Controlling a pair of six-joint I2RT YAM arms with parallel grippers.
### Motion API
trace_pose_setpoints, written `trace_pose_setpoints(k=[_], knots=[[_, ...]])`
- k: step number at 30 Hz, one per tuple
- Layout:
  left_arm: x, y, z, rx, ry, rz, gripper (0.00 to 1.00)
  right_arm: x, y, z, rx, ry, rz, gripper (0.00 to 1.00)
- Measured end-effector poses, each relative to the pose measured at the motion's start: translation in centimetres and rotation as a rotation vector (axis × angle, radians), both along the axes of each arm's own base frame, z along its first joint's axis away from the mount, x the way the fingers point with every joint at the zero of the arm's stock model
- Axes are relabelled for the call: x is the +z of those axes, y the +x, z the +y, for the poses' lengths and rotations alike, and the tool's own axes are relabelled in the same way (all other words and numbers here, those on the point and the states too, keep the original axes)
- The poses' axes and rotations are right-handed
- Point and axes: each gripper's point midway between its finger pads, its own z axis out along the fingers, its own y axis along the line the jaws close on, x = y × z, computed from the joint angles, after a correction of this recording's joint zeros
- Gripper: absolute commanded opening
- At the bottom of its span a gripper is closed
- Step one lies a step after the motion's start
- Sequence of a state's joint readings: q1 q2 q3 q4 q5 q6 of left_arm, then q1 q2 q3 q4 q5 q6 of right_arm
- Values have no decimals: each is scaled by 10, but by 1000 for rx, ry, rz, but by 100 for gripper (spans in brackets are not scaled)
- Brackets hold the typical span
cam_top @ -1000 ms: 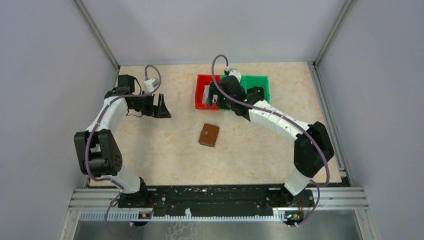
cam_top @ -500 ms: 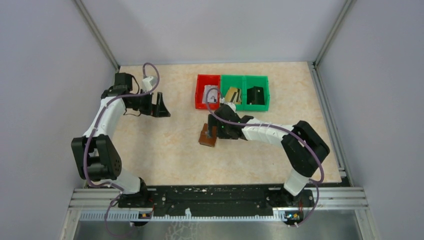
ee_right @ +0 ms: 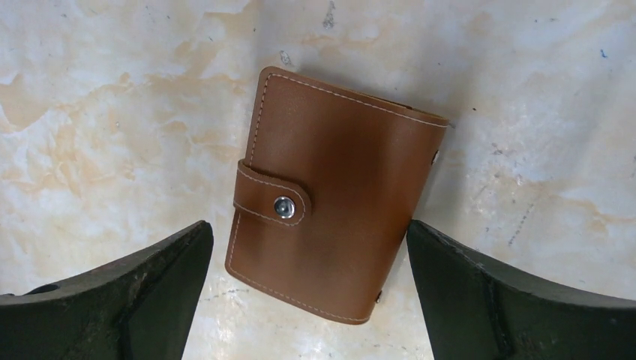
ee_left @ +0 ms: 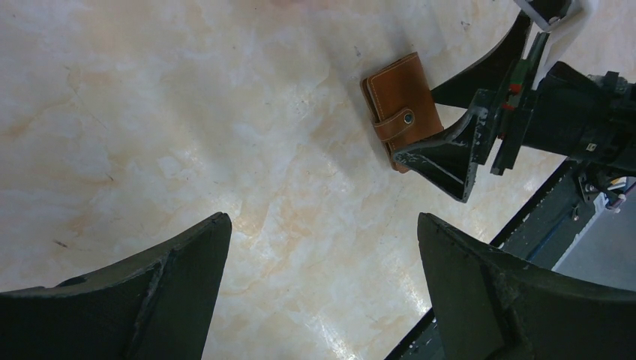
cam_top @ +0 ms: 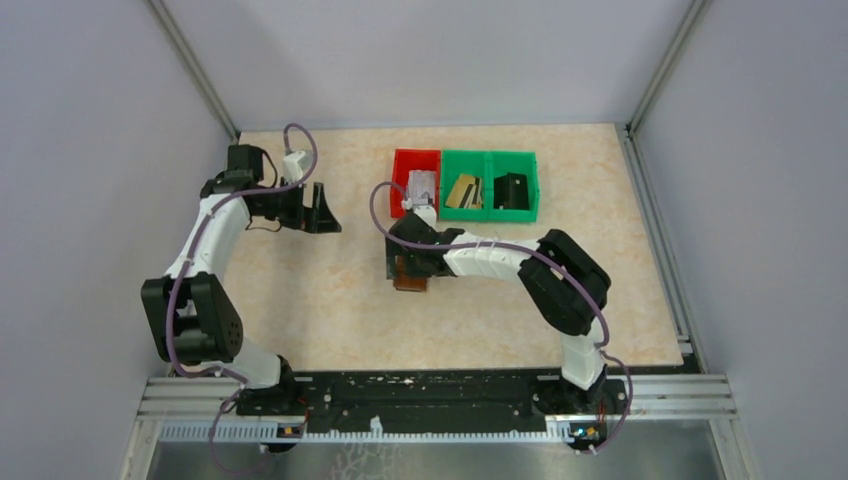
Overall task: Take the credit cards out of the card holder
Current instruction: Pick up the card holder from the center of the board.
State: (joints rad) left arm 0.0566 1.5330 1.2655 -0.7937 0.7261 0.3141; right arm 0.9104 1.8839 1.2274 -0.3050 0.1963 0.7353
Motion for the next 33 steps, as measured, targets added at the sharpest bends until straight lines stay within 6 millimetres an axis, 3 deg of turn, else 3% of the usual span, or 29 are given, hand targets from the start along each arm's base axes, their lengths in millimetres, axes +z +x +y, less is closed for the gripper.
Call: trace_pose_setpoints(k=[8, 14, 24, 30, 33], knots=[[1, 0, 0, 2, -1, -3, 99, -9, 2, -1, 5, -115, -40, 97], [2, 0, 0, 2, -1, -4, 99, -12, 4, -7, -8, -129, -73, 83], [4, -1, 0, 2, 0, -11, 99, -12, 1, -12, 13, -97, -110, 50], [3, -7, -4, -7, -16, -7, 99, -10, -13, -17, 85, -66, -111, 44], [-3, -16, -18, -39, -36, 17, 99, -4, -23, -20, 153, -60, -112, 44]])
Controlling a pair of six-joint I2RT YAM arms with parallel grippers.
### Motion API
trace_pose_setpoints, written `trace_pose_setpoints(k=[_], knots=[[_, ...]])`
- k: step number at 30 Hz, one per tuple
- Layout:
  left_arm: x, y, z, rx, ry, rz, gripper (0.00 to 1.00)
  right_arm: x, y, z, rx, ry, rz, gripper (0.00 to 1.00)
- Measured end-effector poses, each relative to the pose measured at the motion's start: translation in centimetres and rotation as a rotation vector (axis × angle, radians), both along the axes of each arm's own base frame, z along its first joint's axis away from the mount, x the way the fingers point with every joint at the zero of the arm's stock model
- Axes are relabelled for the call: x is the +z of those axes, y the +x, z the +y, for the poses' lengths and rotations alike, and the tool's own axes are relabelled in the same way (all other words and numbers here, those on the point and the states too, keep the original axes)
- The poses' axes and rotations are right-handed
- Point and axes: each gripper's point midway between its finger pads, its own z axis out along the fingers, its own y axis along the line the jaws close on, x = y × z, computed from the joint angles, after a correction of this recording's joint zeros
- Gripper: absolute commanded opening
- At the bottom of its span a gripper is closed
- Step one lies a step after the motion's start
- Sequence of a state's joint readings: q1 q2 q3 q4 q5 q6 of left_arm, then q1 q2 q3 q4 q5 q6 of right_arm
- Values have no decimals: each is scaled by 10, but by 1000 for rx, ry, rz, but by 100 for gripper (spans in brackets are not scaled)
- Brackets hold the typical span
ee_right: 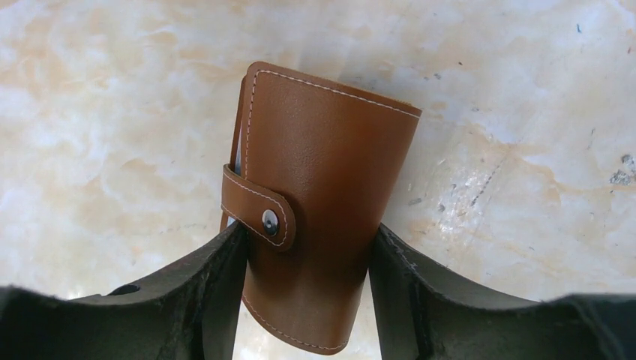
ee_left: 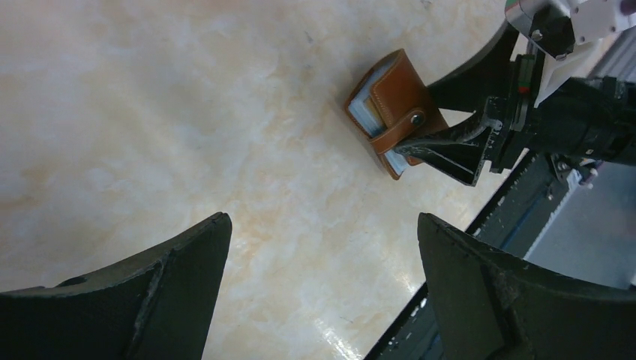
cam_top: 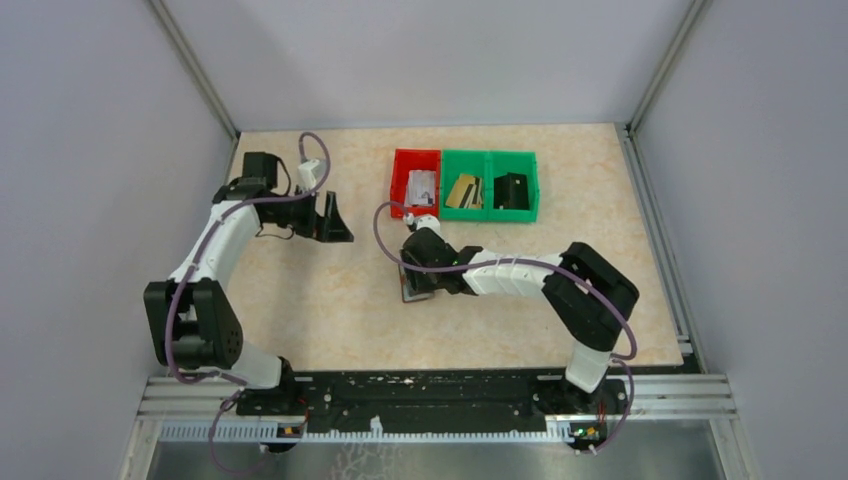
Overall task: Take the credit cards out of the card holder
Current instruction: Pick up the card holder from the center of the board.
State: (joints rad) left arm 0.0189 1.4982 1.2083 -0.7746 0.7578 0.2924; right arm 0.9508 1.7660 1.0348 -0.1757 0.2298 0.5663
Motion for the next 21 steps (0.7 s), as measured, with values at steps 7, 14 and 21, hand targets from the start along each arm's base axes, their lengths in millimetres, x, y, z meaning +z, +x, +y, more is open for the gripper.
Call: trace_pose_setpoints(k=[7, 14, 21], knots=[[-3, -29, -60, -159, -69, 55, 99, 56, -4, 11, 126, 104, -92, 46], [-2, -39, -78, -190, -187, 160, 99, 110, -2, 28, 184, 238, -180, 46], [38, -52, -92, -202, -332, 174, 82, 146, -1, 46, 216, 354, -224, 47]])
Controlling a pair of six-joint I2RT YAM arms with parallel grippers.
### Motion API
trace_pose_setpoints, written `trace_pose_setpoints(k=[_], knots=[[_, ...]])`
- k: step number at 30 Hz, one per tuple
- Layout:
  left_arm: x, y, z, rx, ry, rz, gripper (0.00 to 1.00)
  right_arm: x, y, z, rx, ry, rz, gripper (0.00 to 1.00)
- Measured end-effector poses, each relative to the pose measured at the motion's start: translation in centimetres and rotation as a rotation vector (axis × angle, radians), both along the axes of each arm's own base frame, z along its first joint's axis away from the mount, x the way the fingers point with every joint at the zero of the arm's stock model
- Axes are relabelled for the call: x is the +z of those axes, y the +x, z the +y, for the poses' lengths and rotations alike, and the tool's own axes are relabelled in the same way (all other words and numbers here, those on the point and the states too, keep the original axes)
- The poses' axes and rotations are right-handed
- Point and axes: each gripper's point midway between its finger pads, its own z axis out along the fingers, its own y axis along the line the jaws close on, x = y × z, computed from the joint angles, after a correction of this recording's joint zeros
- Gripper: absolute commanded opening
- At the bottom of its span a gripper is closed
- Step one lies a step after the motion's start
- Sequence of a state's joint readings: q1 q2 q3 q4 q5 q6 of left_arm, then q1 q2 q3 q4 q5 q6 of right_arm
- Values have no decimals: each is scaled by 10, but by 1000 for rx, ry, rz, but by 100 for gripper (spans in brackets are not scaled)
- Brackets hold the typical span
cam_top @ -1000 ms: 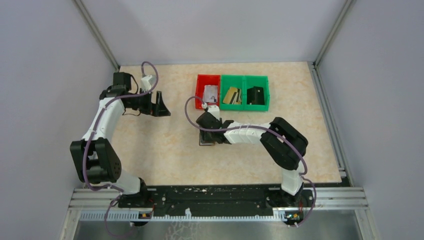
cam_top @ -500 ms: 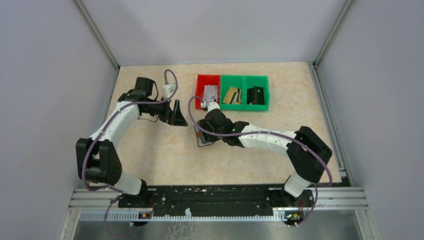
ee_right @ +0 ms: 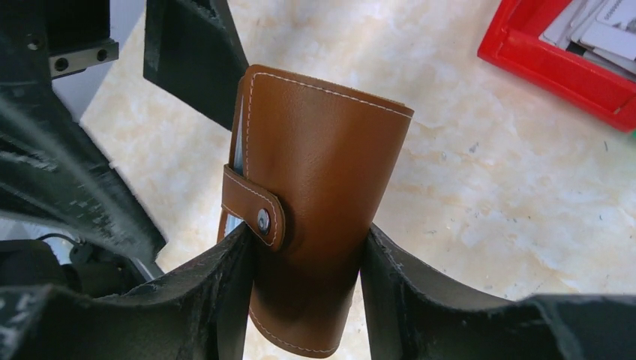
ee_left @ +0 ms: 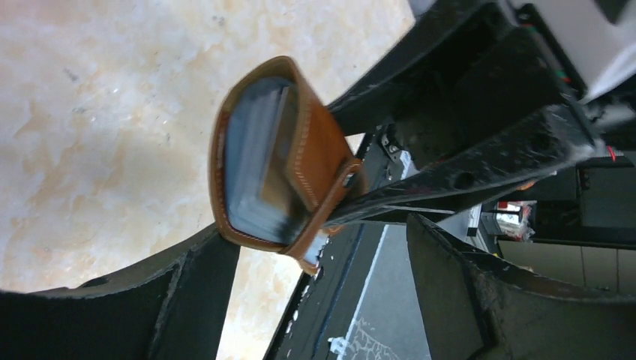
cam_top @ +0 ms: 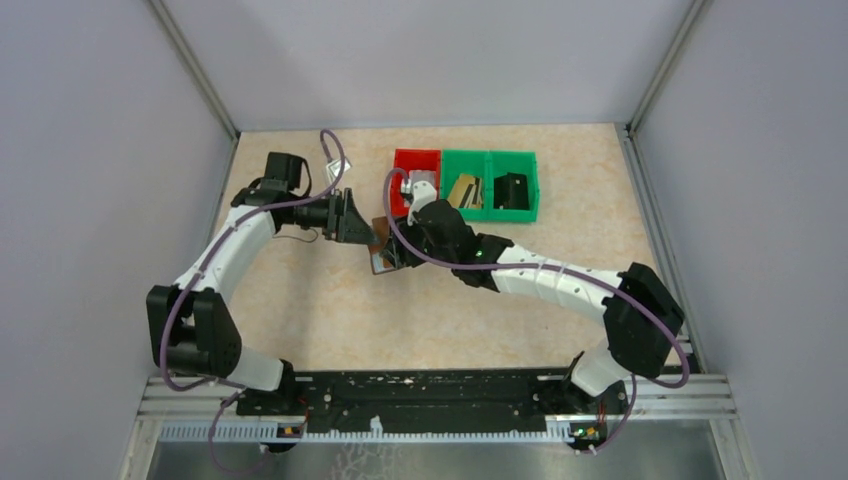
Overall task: Take the credit cards out of the card holder
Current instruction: Pick up the card holder from the center of the board.
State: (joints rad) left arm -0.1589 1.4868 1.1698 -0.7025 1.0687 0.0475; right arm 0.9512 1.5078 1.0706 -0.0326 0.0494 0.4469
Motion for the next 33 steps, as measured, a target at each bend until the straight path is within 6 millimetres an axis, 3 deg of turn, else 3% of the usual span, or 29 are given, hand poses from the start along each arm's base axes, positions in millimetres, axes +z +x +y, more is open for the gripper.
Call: trace_pose_setpoints(k=[3, 6, 13, 18, 22, 24, 29, 33], knots=[[19, -3, -2, 1, -38, -37, 70, 10, 1, 5, 7, 27, -12, 47], [24, 0, 0, 18, -47, -44, 62, 17, 2, 7, 9, 49, -19, 47], [24, 4, 0, 45, -49, -23, 57, 22, 1, 10, 13, 62, -24, 49], [28, 5, -2, 48, -63, -12, 57, 37, -3, 20, 34, 105, -34, 51], [31, 5, -3, 46, -77, -10, 51, 38, -4, 26, 45, 111, -28, 55], [31, 5, -3, 48, -77, -8, 44, 36, -4, 29, 52, 109, -23, 58], [31, 5, -3, 49, -77, -6, 27, 37, -8, 32, 65, 119, -13, 79], [32, 5, -3, 47, -80, -7, 23, 43, -13, 33, 76, 158, -2, 85]])
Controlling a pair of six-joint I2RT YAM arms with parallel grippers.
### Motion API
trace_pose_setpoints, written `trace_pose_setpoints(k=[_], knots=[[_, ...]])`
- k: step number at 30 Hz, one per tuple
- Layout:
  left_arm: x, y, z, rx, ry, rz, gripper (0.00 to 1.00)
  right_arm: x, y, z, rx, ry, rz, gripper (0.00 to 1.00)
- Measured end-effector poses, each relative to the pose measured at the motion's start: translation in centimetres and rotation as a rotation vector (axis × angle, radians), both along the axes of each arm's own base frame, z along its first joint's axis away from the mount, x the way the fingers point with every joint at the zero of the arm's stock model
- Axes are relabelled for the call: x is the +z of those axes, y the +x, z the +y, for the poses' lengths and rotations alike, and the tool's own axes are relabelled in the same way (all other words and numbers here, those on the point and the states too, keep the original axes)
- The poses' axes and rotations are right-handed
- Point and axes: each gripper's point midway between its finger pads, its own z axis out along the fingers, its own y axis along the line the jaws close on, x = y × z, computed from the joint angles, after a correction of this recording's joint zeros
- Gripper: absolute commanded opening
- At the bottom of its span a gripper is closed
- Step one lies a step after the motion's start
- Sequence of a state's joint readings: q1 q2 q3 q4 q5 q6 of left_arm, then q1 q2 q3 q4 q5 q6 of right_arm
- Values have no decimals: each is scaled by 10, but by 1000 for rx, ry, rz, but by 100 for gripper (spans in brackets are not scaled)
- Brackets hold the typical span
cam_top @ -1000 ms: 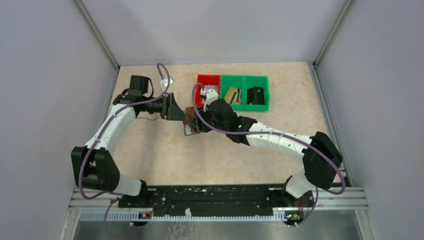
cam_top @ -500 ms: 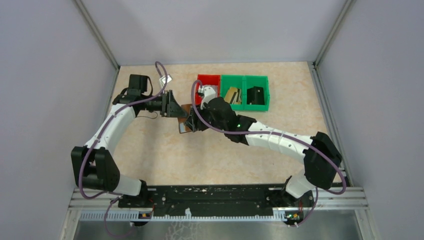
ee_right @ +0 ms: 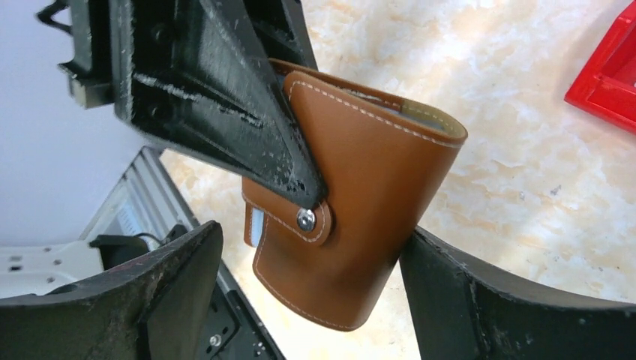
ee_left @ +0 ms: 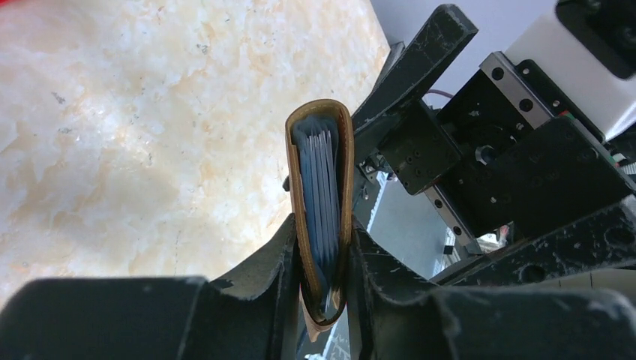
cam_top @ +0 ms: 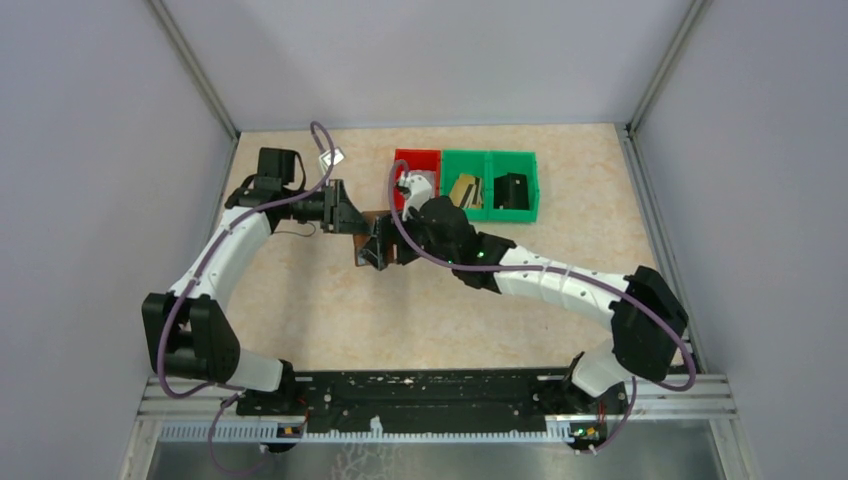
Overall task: Take the credit cards out of the card holder
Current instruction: Pick up the card holder from the center of the board.
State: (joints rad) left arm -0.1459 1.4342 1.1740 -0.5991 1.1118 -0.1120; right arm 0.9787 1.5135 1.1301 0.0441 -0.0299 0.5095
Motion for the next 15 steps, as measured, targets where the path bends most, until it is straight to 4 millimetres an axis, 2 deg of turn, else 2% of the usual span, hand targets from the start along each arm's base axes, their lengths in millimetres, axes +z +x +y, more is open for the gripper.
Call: trace_pose_setpoints(k=[3, 9, 15], knots=[[7, -1, -1, -11, -14, -2, 22, 10, -5, -10, 15, 78, 16, 86], [27, 1, -4, -25, -44, -31, 22, 34, -11, -42, 41, 305, 80, 84], [45, -6, -5, -32, -77, -35, 22, 50, -29, -35, 153, 467, 143, 76]])
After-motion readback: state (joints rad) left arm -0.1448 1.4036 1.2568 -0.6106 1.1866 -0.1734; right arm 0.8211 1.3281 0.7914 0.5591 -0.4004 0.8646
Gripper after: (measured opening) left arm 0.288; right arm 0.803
